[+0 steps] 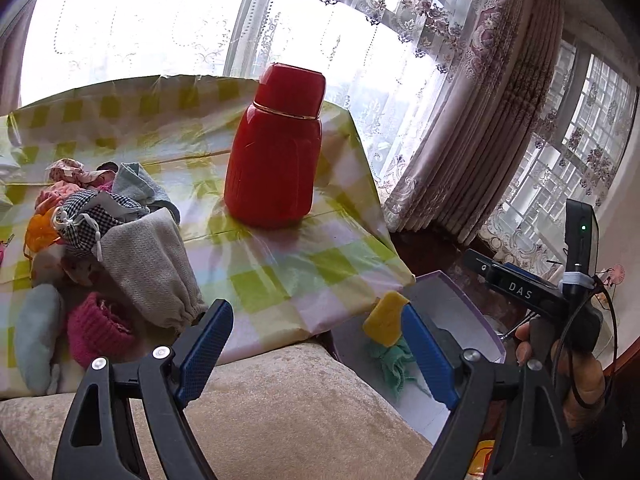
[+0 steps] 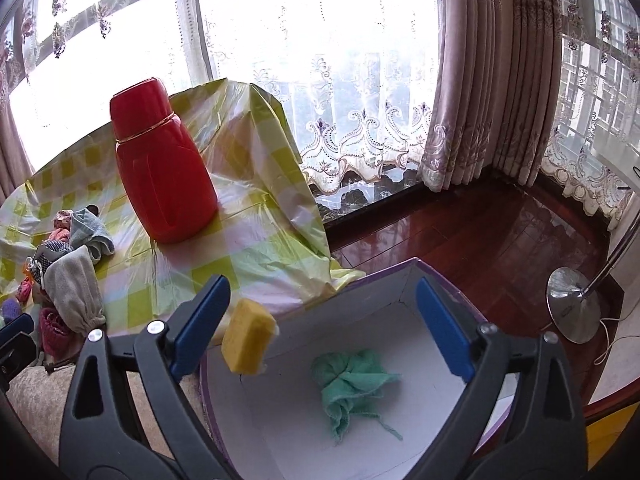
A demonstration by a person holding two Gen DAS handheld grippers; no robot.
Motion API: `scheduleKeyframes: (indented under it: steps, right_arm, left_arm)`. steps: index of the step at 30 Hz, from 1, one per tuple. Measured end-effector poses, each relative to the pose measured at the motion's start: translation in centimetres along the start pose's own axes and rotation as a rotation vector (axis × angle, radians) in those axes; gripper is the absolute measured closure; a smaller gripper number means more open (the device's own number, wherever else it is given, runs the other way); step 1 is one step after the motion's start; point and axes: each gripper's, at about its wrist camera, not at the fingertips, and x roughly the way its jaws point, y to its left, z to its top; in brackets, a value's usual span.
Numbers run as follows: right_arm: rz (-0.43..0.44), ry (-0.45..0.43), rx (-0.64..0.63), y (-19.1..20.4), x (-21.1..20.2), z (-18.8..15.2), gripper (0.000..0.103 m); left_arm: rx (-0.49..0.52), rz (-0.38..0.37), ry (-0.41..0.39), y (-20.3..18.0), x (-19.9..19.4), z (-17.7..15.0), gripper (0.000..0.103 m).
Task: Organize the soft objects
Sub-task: 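Carry sponge and towel into the white box and open both grippers, then grasp the purple knit hat with the left gripper while the right grasps the grey drawstring bag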
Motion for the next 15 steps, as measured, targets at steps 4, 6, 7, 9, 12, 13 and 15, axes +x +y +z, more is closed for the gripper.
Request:
scheduleKeyframes:
  steps: [4, 6, 7, 9, 12, 13, 15]
  right_arm:
    - [0.059, 0.036, 0.016, -0.1, 0.4, -0.1, 0.008]
    - [0.074, 0.04, 0.011, 0.4, 0.3, -0.2, 0.008]
    - [0.082, 0.041, -0.002, 0.9, 0.3, -0.3, 0.008]
    - [0.097, 0.044, -0.023, 2.0, 0.1, -0.5, 0.008]
    - [0.154, 0.065, -0.041, 4.1, 0.1, -1.1, 0.008]
    - [0.173, 0.072, -0.051, 5.0, 0.2, -1.3, 0.008]
    - [0.205, 0.084, -0.071, 6.9, 0.3, -1.9, 0.008]
  left_arm:
    - [-0.044, 0.024, -0.007, 1.7, -1.1, -0.1, 0.016]
    - [-0.064, 0.051, -0.018, 2.7, -1.7, -0.2, 0.016]
    - [-0.077, 0.061, -0.022, 3.2, -2.0, -0.4, 0.016]
    - [-0.107, 0.089, -0.034, 4.5, -2.7, -0.7, 0.017]
    - [-0.152, 0.146, -0.06, 6.6, -4.0, -1.3, 0.019]
    - [-0.167, 0.166, -0.072, 7.4, -4.6, -1.5, 0.02]
    - [-0.195, 0.225, -0.089, 9.1, -5.7, -2.0, 0.025]
